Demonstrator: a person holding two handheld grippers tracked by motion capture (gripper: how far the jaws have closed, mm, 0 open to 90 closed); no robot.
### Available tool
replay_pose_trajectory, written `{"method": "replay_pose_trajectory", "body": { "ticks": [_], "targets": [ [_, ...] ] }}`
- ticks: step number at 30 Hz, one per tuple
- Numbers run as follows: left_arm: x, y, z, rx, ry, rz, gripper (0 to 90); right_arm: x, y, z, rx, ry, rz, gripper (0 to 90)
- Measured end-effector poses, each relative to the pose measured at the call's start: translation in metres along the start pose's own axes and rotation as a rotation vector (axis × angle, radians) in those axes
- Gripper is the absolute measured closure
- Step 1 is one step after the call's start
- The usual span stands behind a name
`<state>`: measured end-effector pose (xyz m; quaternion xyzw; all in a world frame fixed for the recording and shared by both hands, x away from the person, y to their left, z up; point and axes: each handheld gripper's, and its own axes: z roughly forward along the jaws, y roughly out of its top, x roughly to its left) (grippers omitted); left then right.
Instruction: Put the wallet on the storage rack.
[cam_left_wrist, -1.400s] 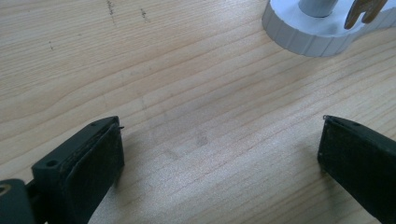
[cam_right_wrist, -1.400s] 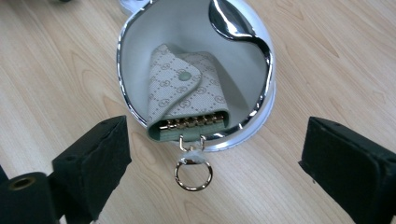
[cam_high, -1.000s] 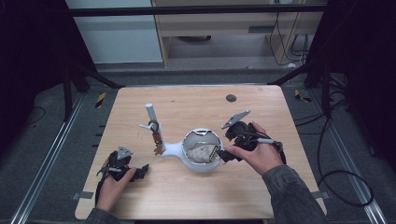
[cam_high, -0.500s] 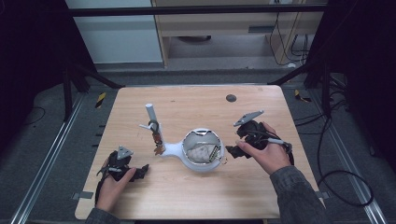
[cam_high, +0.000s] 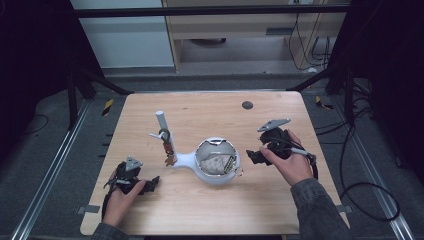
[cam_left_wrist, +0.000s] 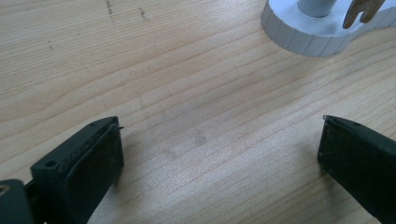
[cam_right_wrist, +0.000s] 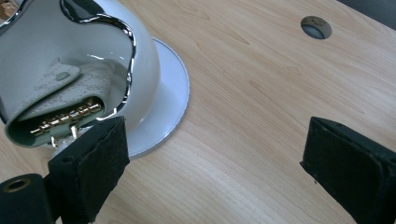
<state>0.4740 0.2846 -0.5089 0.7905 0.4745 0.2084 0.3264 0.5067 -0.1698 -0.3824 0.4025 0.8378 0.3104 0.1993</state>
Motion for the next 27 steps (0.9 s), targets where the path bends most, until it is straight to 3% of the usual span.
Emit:
{"method": "replay_pose_trajectory", "body": {
  "ticks": [12, 27],
  "targets": [
    [0.0, 0.0, 0.0, 0.001, 0.001, 0.0, 0.0, -0.015, -0.032, -0.002, -0.06, -0.021, 0.101, 6.0],
    [0.0, 0.0, 0.0, 0.002, 0.001, 0.0, 0.0, -0.026, -0.068, 0.002, -0.059, -0.023, 0.17, 6.0]
  ]
}}
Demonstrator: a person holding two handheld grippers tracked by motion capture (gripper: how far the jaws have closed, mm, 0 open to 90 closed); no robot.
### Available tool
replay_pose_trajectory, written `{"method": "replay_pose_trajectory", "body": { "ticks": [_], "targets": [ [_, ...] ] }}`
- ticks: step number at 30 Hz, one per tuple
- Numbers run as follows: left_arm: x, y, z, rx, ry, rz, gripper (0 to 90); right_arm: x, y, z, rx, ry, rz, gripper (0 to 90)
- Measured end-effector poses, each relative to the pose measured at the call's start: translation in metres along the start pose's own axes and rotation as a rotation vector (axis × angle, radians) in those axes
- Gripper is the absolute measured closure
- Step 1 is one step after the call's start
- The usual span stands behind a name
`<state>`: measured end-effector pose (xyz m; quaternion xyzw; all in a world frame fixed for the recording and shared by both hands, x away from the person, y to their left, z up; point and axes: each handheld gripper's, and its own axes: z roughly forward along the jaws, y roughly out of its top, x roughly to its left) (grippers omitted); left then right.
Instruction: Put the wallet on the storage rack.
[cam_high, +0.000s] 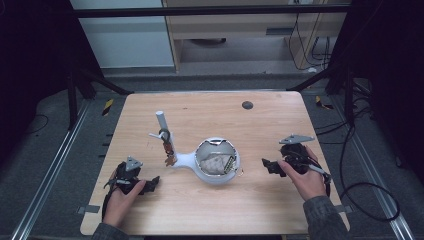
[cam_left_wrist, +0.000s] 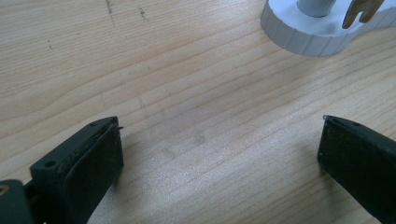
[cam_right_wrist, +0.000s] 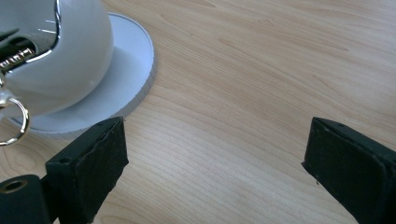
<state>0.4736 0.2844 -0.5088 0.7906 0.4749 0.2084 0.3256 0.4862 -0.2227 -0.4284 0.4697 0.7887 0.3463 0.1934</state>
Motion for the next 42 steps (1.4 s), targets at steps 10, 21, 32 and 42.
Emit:
{"method": "replay_pose_trajectory", "body": {
  "ticks": [10, 21, 32, 42],
  "targets": [
    [0.0, 0.0, 0.0, 0.001, -0.001, 0.0, 0.0, -0.008, -0.018, 0.003, 0.013, -0.005, 0.031, 5.8],
    [0.0, 0.0, 0.0, 0.0, -0.001, -0.001, 0.0, -0.013, -0.035, 0.009, 0.033, -0.005, 0.05, 5.5],
    [0.0, 0.0, 0.0, 0.002, -0.001, 0.0, 0.0, -0.015, -0.05, 0.015, 0.053, -0.002, 0.056, 5.4],
    [0.0, 0.0, 0.0, 0.002, -0.001, 0.0, 0.0, -0.016, -0.058, 0.027, 0.064, -0.025, 0.064, 5.3]
  ]
}}
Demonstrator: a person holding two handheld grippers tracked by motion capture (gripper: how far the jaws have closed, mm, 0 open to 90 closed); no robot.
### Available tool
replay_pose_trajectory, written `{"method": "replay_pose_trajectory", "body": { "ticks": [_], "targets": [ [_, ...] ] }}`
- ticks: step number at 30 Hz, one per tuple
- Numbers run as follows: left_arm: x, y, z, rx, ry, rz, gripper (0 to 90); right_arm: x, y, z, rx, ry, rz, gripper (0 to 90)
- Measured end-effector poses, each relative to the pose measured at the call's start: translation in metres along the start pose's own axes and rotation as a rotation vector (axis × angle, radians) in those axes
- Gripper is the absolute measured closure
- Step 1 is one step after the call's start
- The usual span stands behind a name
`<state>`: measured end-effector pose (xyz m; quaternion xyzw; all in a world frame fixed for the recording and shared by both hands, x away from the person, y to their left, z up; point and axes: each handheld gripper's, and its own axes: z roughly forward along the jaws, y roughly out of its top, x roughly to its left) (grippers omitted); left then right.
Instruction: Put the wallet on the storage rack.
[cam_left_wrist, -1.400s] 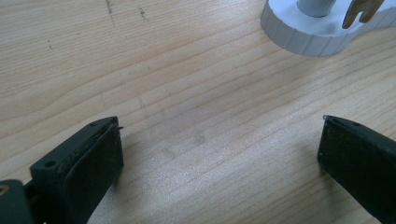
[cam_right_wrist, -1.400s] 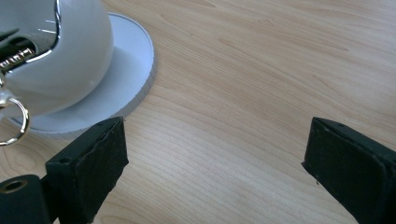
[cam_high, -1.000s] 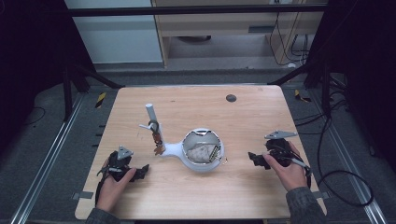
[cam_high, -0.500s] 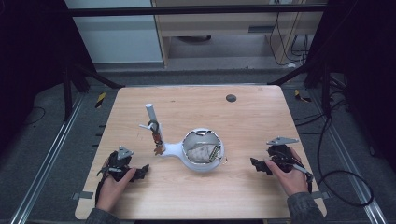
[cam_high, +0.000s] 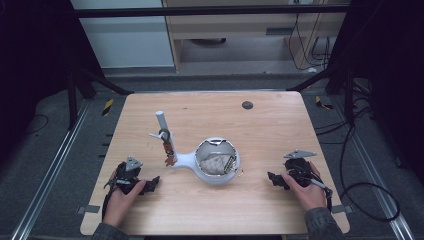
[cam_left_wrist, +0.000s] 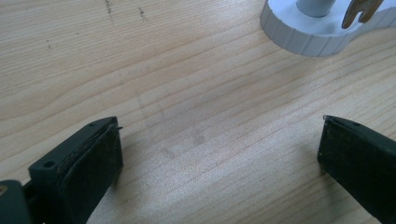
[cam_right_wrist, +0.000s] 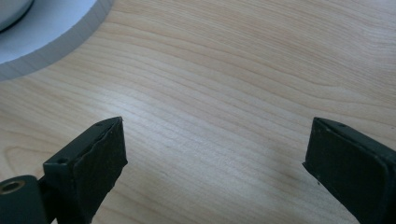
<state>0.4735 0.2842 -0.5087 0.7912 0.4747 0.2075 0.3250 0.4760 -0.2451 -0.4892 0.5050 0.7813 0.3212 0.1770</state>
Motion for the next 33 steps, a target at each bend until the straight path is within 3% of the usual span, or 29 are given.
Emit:
{"method": "replay_pose_trajectory", "body": {
  "ticks": [7, 15, 21, 33],
  "targets": [
    [0.0, 0.0, 0.0, 0.0, 0.0, 0.0, 0.0, -0.006, -0.004, 0.009, -0.008, -0.021, 0.037, 5.5],
    [0.0, 0.0, 0.0, 0.0, 0.0, 0.0, 0.0, -0.006, -0.007, 0.015, -0.01, -0.034, 0.044, 3.5],
    [0.0, 0.0, 0.0, 0.0, 0.0, 0.0, 0.0, 0.001, -0.011, 0.02, -0.041, -0.079, 0.007, 0.2],
    [0.0, 0.0, 0.0, -0.001, 0.0, -0.002, 0.0, 0.005, -0.018, 0.016, -0.059, -0.084, 0.013, 0.4]
  ]
}}
